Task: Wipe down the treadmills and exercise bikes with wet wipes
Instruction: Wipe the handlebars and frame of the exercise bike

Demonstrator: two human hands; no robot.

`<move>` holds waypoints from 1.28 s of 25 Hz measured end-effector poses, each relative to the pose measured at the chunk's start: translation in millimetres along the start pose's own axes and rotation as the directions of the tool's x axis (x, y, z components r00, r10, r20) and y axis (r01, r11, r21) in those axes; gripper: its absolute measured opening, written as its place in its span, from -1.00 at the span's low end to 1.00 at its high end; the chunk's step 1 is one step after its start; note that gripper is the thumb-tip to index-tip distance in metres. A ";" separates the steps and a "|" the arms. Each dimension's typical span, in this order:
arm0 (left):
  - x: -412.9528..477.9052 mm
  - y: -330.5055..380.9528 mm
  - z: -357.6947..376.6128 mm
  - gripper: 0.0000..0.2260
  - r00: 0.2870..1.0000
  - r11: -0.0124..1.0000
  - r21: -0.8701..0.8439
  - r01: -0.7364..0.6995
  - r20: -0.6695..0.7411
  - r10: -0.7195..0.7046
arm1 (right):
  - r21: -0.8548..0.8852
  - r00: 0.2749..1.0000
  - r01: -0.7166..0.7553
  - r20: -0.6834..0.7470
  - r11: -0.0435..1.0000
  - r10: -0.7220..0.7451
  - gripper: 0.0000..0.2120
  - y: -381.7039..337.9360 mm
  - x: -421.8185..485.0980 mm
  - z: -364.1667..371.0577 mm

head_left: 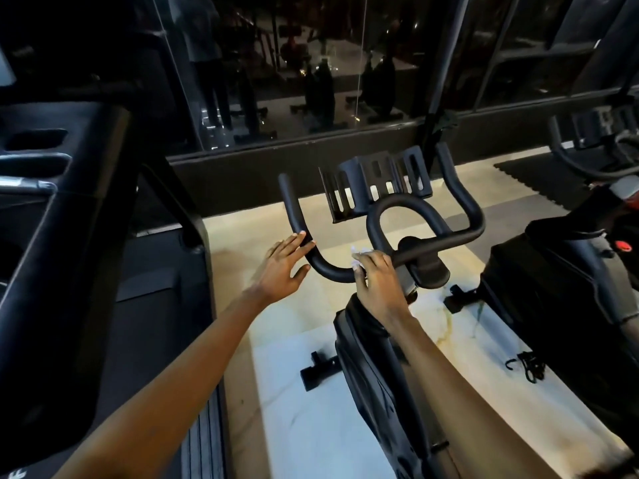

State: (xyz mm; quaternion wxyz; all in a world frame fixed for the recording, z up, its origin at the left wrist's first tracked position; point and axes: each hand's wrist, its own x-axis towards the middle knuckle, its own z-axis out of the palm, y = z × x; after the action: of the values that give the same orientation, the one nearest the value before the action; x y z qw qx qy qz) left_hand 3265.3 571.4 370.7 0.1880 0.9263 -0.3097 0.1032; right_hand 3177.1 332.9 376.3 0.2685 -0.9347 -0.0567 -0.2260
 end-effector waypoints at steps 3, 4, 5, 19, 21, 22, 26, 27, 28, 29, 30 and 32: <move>0.7 -1.7 3.8 -0.56 0.996 0.999 -0.034 -0.024 -0.085 0.021 | -0.035 0.997 0.039 0.064 0.999 -0.037 -0.57 -2.8 -16.7 2.7; 2.9 -0.6 3.8 -0.57 0.995 0.999 -0.045 -0.025 -0.098 0.021 | -0.023 0.998 0.035 0.054 0.999 -0.034 -0.54 -2.2 -18.2 0.3; 4.4 0.4 4.6 -0.58 0.994 0.998 -0.061 -0.022 -0.107 0.016 | -0.001 1.000 0.010 0.011 1.000 -0.010 -0.53 -1.8 -18.1 -2.2; 5.7 -17.7 21.3 -0.56 0.992 0.969 -0.238 -0.063 -0.118 0.035 | 0.259 0.813 -0.493 -0.201 0.830 0.546 -0.85 -35.8 -2.9 -15.1; 6.2 -20.9 22.7 -0.56 0.991 0.965 -0.252 -0.074 -0.127 0.043 | 0.282 0.790 -0.516 -0.209 0.809 0.576 -0.82 -43.7 -4.2 -9.7; 6.5 -21.7 23.9 -0.57 0.990 0.962 -0.263 -0.077 -0.134 0.043 | 0.273 0.805 -0.514 -0.175 0.813 0.567 -0.80 -53.2 -6.1 0.0; 7.4 -26.0 24.3 -0.59 0.985 0.954 -0.279 -0.107 -0.164 0.062 | 0.260 0.862 -0.466 -0.081 0.846 0.500 -0.78 -77.4 -13.2 22.1; 9.3 -29.0 22.4 -0.60 0.983 0.958 -0.263 -0.117 -0.167 0.075 | 0.252 0.836 -0.494 -0.125 0.832 0.534 -0.77 -72.9 -10.9 18.1; 12.4 -32.6 19.7 -0.60 0.983 0.961 -0.248 -0.121 -0.166 0.081 | 0.247 0.794 -0.535 -0.181 0.808 0.581 -0.77 -66.8 -8.3 12.2; 16.2 -36.5 16.6 -0.60 0.984 0.964 -0.240 -0.115 -0.162 0.078 | 0.248 0.752 -0.570 -0.225 0.783 0.619 -0.77 -61.8 -6.5 7.3; 20.9 -39.9 13.5 -0.59 0.985 0.966 -0.236 -0.105 -0.158 0.068 | 0.245 0.737 -0.583 -0.243 0.775 0.631 -0.77 -60.7 -4.4 4.2; 29.8 -43.7 9.4 -0.56 0.986 0.971 -0.225 -0.082 -0.161 0.046 | 0.198 0.794 -0.546 -0.187 0.814 0.578 -0.75 -72.7 1.4 11.8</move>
State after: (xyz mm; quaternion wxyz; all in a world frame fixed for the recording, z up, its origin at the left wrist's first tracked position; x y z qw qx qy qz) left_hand 3316.2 583.8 358.9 0.3142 0.8770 -0.3338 0.1439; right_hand 3166.4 400.8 402.7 0.3903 -0.8549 0.2415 -0.2421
